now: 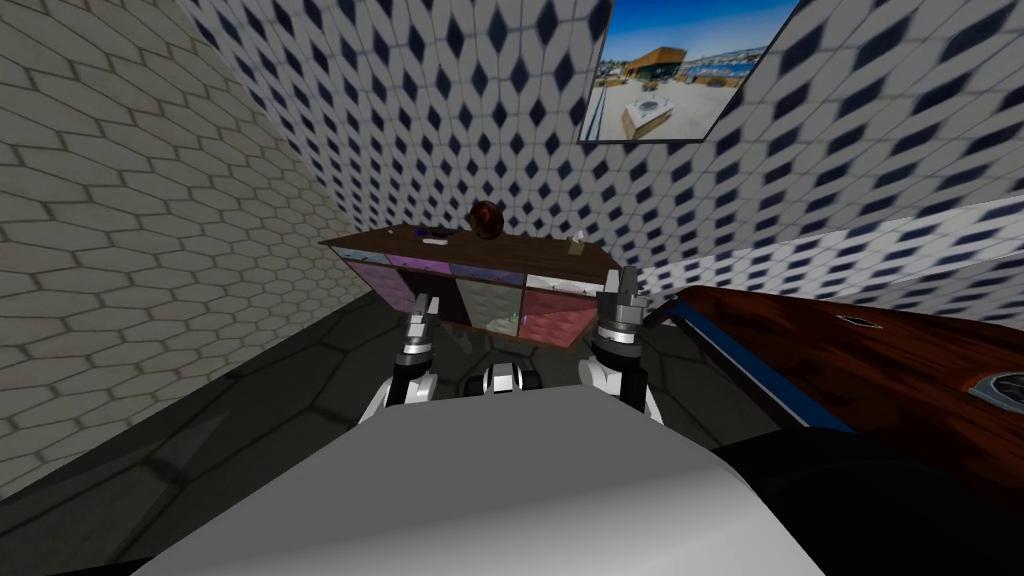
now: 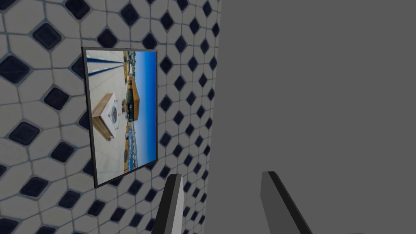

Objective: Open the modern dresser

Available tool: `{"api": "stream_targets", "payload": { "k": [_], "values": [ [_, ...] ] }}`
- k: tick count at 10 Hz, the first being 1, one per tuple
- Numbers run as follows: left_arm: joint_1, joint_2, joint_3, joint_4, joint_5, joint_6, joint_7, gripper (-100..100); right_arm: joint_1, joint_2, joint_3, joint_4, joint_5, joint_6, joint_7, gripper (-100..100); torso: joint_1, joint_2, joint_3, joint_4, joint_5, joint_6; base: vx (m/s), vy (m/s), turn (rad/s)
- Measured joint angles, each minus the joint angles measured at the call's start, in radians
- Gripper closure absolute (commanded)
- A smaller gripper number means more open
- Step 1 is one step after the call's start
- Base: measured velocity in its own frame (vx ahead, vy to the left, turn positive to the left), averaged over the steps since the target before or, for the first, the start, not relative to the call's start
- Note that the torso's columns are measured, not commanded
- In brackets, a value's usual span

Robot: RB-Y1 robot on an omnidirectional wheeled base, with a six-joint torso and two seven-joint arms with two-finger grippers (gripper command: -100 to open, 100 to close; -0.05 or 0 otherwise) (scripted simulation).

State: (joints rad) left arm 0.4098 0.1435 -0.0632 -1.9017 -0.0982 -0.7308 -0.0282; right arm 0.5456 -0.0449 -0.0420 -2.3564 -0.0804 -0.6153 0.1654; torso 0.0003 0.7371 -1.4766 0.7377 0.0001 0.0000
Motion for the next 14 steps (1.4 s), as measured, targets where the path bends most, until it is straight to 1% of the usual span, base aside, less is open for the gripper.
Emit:
{"api": "stream_targets", "payload": {
  "k": [5,8,13,14],
  "values": [
    [-0.020,0.000,-0.002,0.124,-0.014,-0.074,-0.030,-100,0.000,0.000,0.000,0.000,0.000,0.000,0.000,0,-0.001,0.002,0.001,0.001,0.000,0.000,0.100,0.001,-0.021],
    [-0.026,0.003,-0.003,0.179,-0.022,-0.106,-0.045,-100,0.000,0.000,0.000,0.000,0.000,0.000,0.000,0,0.001,0.000,0.000,0.000,0.000,0.000,0.109,0.012,-0.021],
    [-0.050,0.003,-0.008,0.315,-0.039,-0.188,-0.081,-100,0.000,0.000,0.000,0.000,0.000,0.000,0.000,0,-0.001,0.001,0.001,0.000,0.000,0.000,0.126,0.004,-0.027],
    [-0.049,0.002,-0.012,0.336,-0.045,-0.203,-0.090,-100,0.000,0.000,0.000,0.000,0.000,0.000,0.000,0,0.000,0.000,0.000,0.000,0.000,0.000,0.150,0.025,-0.031]
  ]
}}
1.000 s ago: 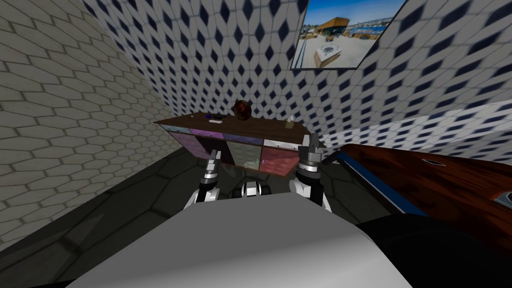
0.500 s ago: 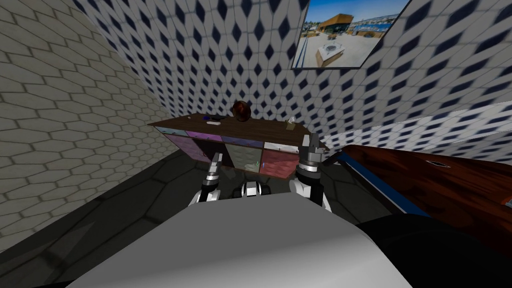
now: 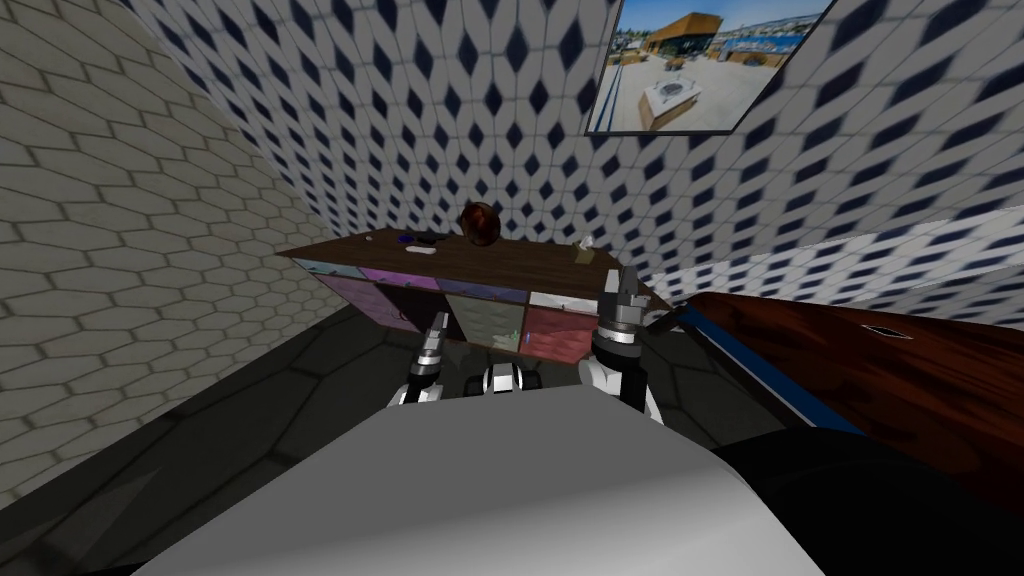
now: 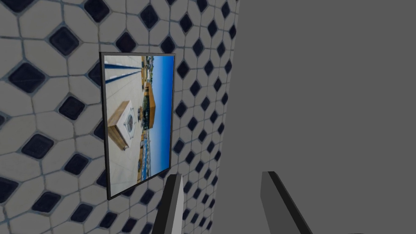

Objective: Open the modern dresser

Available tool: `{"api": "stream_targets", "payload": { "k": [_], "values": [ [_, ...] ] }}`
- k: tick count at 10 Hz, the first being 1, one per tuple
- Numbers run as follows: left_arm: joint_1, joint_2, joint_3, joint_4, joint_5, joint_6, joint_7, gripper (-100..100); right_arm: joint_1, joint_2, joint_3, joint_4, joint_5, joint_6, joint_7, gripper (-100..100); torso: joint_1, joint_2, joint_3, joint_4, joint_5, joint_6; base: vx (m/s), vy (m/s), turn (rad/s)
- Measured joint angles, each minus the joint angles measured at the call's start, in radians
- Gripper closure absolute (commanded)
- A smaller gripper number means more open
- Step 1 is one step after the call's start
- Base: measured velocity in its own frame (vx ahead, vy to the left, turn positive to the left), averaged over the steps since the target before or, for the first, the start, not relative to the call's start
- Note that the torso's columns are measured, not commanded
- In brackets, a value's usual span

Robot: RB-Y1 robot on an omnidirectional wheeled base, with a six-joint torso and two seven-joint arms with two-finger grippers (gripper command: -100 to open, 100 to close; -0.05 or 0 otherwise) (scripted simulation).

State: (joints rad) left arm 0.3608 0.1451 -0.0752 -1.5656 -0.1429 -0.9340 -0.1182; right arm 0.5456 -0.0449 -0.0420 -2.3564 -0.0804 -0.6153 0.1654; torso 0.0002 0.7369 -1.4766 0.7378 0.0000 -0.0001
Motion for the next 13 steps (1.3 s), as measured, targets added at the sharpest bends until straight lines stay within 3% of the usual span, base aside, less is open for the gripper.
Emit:
{"api": "stream_targets", "payload": {
  "k": [6,13],
  "values": [
    [-0.040,-0.018,-0.004,0.203,-0.022,-0.115,-0.050,-100,0.000,0.000,0.000,0.000,0.000,0.000,0.000,0,0.001,0.001,0.001,0.000,0.000,0.000,0.126,0.014,-0.028],
    [-0.054,-0.108,-0.007,0.312,-0.037,-0.179,-0.079,-100,0.000,0.000,0.000,0.000,0.000,0.000,0.000,0,-0.001,0.001,0.001,0.000,0.000,0.000,0.027,0.012,-0.037]
  ]
}}
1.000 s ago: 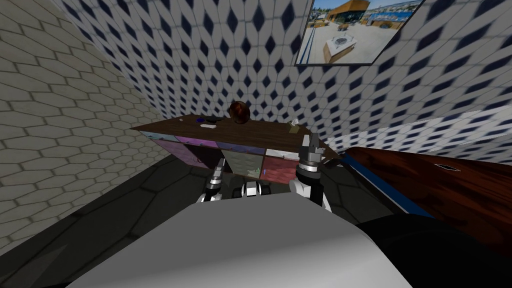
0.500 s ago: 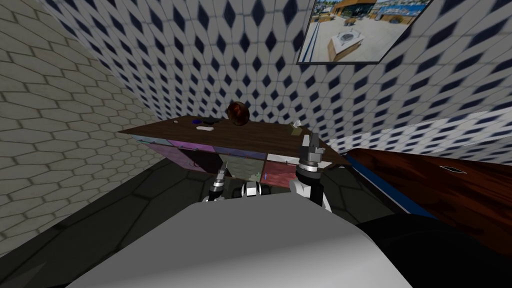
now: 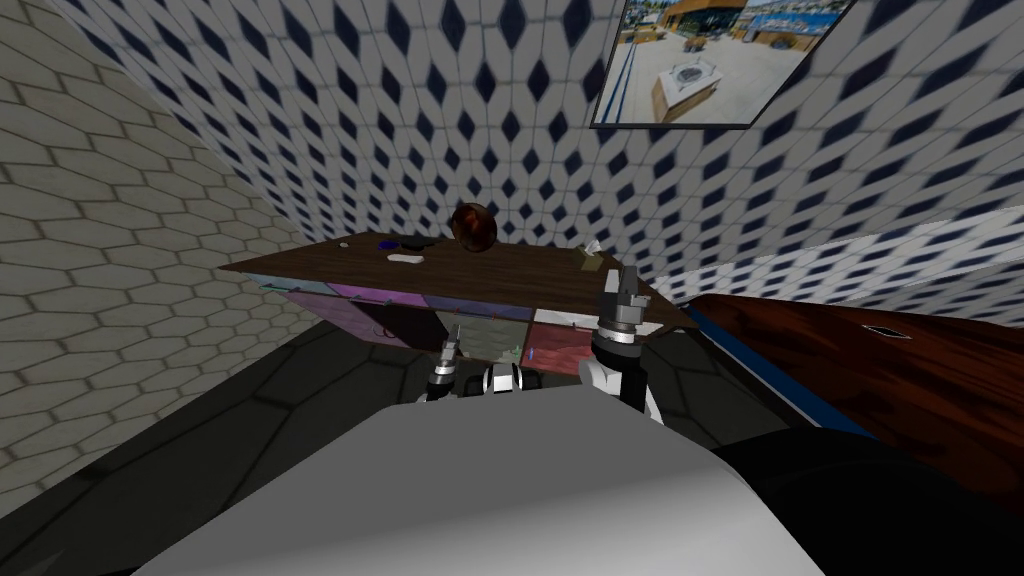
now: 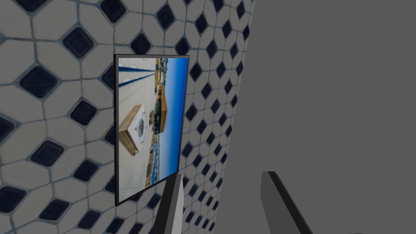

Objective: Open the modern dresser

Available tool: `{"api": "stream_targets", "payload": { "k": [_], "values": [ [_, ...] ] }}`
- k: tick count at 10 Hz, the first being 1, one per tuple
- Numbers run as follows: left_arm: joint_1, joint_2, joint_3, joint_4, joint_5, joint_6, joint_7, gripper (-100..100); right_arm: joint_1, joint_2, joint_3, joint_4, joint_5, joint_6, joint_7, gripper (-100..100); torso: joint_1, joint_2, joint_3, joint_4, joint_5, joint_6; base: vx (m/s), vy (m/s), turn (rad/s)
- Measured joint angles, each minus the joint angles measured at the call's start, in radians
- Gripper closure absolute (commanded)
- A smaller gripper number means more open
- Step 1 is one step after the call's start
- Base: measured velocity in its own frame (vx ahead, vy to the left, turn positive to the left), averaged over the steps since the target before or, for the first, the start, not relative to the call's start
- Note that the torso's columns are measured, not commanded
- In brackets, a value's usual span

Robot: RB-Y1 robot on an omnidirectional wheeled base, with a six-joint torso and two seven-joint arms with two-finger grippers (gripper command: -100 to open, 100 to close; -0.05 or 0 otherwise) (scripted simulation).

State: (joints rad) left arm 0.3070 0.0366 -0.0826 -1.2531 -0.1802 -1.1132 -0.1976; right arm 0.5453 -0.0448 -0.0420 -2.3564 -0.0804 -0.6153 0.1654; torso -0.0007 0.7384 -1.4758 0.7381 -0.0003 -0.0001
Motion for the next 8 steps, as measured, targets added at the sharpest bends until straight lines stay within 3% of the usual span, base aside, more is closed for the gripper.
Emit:
{"api": "stream_targets", "payload": {
  "k": [8],
  "values": [
    [-0.207,-0.017,0.072,0.183,-0.008,0.015,-0.014,-100,0.000,0.000,0.000,0.000,0.000,0.000,0.000,0,0.001,-0.001,-0.001,0.000,0.000,0.000,-0.066,0.006,-0.008]
  ]
}}
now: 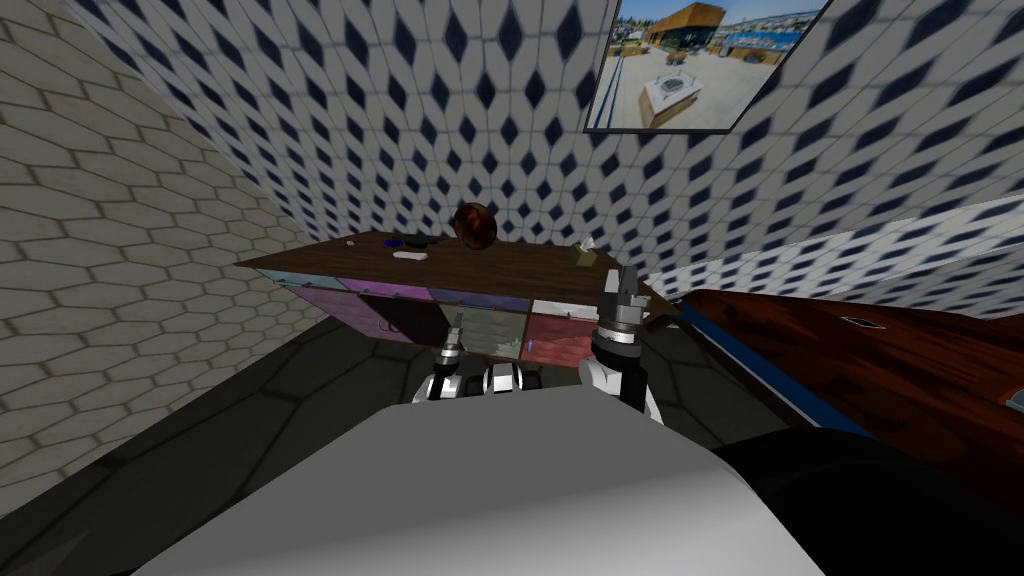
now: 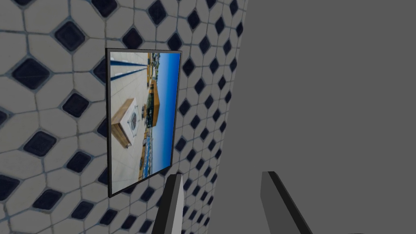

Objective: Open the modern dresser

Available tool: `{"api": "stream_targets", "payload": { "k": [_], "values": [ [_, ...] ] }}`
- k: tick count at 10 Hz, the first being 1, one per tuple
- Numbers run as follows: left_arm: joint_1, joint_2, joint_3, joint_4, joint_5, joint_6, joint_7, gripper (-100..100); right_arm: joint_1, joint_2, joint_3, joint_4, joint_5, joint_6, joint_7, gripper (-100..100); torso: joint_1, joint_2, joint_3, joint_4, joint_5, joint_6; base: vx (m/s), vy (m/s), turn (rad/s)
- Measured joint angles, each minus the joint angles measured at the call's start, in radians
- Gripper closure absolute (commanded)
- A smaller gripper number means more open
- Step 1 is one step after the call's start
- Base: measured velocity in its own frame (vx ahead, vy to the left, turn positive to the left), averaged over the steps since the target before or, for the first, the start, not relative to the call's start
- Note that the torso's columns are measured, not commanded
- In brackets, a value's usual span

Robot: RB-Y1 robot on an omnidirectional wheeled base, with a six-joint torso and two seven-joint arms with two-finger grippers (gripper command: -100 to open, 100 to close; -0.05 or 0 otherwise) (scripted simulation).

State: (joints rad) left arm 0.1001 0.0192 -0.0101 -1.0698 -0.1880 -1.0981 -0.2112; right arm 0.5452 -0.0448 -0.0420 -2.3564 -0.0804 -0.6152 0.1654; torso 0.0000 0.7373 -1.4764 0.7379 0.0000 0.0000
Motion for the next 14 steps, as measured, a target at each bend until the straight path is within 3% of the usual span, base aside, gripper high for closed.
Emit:
{"api": "stream_targets", "payload": {
  "k": [3,8,14],
  "values": [
    [-0.096,-0.001,0.036,0.097,0.000,-0.002,-0.002,-100,0.000,0.000,0.000,0.000,0.000,0.000,0.000,0,0.000,0.002,0.001,0.000,0.000,0.000,-0.069,0.004,-0.006],
    [-0.190,-0.003,0.063,0.167,-0.002,0.014,-0.001,-100,0.000,0.000,0.000,0.000,0.000,0.000,0.000,0,0.000,0.000,0.000,0.000,0.000,0.000,-0.038,0.005,-0.004],
    [-0.342,-0.015,0.118,0.293,-0.008,0.025,-0.010,-100,0.000,0.000,0.000,0.000,0.000,0.000,0.000,0,0.000,0.001,0.000,0.000,0.000,0.000,-0.059,0.006,-0.006]
  ]
}}
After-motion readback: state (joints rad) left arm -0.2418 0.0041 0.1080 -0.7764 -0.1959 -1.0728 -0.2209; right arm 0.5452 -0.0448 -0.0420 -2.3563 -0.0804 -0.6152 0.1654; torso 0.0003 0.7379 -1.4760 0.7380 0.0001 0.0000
